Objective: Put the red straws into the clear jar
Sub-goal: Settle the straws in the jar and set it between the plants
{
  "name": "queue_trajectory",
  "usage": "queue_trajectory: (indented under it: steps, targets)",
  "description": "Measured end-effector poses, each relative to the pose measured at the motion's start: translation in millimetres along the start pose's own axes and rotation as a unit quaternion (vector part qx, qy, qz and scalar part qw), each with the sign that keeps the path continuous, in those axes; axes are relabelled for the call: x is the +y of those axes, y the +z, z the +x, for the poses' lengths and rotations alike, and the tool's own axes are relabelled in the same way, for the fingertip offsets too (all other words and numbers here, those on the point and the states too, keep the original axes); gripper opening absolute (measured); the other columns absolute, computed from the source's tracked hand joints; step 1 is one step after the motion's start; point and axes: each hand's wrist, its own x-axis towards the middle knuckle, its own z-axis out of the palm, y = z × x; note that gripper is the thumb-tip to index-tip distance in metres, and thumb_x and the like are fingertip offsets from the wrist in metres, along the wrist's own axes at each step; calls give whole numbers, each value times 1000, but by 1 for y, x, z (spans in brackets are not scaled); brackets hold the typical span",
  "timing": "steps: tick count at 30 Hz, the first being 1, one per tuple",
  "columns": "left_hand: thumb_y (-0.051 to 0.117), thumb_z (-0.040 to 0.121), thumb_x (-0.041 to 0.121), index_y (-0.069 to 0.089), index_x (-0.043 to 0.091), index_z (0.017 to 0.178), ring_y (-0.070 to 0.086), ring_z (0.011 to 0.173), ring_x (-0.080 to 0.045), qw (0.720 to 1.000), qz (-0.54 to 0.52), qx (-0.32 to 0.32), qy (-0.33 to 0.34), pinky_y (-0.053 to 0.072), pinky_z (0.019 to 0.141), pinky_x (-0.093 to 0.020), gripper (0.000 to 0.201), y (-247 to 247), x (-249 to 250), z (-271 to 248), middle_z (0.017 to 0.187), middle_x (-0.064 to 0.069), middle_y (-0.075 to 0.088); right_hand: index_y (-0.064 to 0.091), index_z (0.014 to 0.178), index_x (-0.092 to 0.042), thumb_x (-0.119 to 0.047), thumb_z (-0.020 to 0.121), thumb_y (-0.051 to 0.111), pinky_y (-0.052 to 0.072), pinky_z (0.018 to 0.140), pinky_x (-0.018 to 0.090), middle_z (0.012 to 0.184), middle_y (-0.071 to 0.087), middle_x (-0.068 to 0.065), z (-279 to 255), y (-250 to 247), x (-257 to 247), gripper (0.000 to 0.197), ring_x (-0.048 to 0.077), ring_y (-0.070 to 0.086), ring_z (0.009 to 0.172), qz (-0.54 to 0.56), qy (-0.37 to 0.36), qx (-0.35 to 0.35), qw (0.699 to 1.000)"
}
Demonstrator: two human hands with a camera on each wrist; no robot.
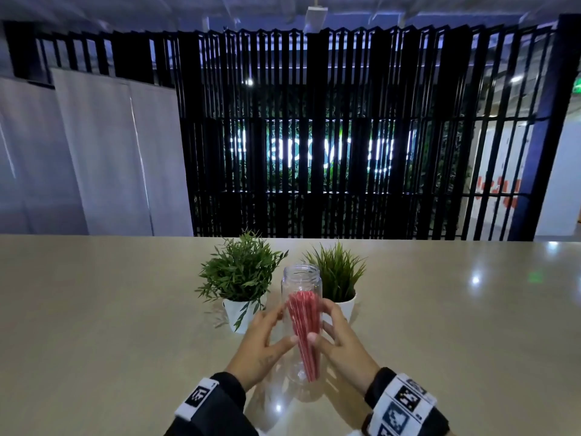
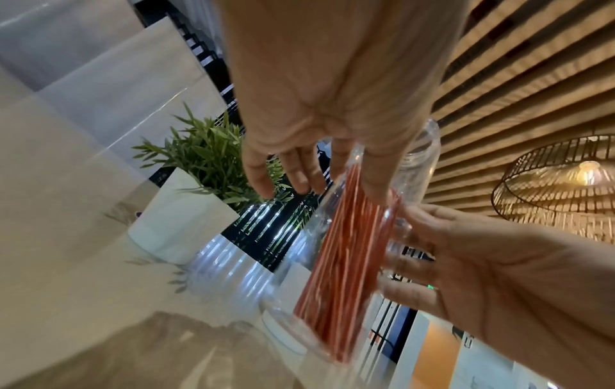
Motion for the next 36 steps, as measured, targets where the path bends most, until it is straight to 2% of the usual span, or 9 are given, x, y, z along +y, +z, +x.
queue_trajectory:
  steps: [2, 4, 7, 14, 18, 23, 26, 30, 36]
  targets:
    - [57, 61, 69, 34, 52, 121, 47, 117, -13, 1000, -5, -4, 7, 41, 101, -36, 66, 0, -6, 12, 128, -1, 46, 29, 127, -30, -22, 79, 61, 41, 100, 25, 134, 42, 3, 15, 5, 8, 57, 18, 43, 126, -23, 0, 45, 999]
    - [61, 78, 44, 35, 49, 122, 45, 124, -15, 1000, -29, -1, 9, 39, 105, -41, 51, 2, -8, 24, 133, 3, 47, 33, 120, -29, -12, 80, 65, 39, 106, 36, 129, 47, 4, 29, 11, 13, 54, 20, 47, 122, -47, 2, 96, 994]
    - [57, 86, 14, 28, 28, 137, 37, 133, -17, 997, -78, 13, -17, 32, 111, -43, 61, 3, -14, 41, 143, -2, 41, 36, 114, -28, -10, 76, 69, 39, 105, 33, 121, 49, -1, 49, 18, 14, 53, 14, 49, 112, -75, -2, 150, 986]
    - [61, 76, 35, 24, 23, 138, 35, 130, -22, 999, -6, 33, -27, 28, 112, -45, 73, -1, -33, 80, 139, -7, 44, 47, 119, -9, -8, 74, 72, 42, 101, 35, 119, 57, 10, 85, 15, 19, 52, 19, 53, 108, -122, 8, 196, 973]
    - [59, 80, 8, 22, 16, 142, 29, 135, -26, 998, 41, -3, -52, 23, 115, -48, 73, 4, -53, 85, 144, -15, 33, 52, 118, -8, -8, 73, 73, 45, 102, 40, 117, 66, 12, 92, 11, 37, 50, 25, 60, 111, -165, 49, 177, 969]
    - [44, 77, -15, 13, 8, 144, 21, 141, -24, 996, 39, -40, -76, 22, 117, -38, 77, 8, -67, 81, 151, -14, 22, 49, 122, -8, -7, 79, 66, 43, 104, 41, 120, 65, 15, 92, 14, 56, 47, 28, 58, 116, -191, 73, 150, 967]
    - [41, 75, -19, 11, 5, 144, 26, 139, -27, 995, 35, -40, -86, 25, 114, -31, 79, 8, -77, 85, 151, -17, 24, 49, 121, -7, -7, 80, 65, 43, 104, 40, 121, 64, 15, 94, 16, 61, 44, 27, 57, 116, -190, 75, 152, 967]
    - [43, 76, -15, 11, 6, 144, 29, 137, -28, 993, 55, -42, -94, 26, 115, -39, 78, 5, -81, 91, 147, -18, 28, 48, 117, -6, -8, 79, 67, 44, 103, 40, 120, 64, 16, 99, 17, 63, 42, 28, 58, 115, -195, 77, 151, 966]
    - [42, 74, -17, 12, 9, 143, 31, 136, -29, 993, 67, -49, -83, 26, 113, -36, 79, 4, -74, 89, 146, -19, 30, 48, 114, -6, -9, 79, 66, 45, 102, 43, 122, 63, 16, 101, 17, 64, 40, 28, 58, 115, -201, 78, 142, 966]
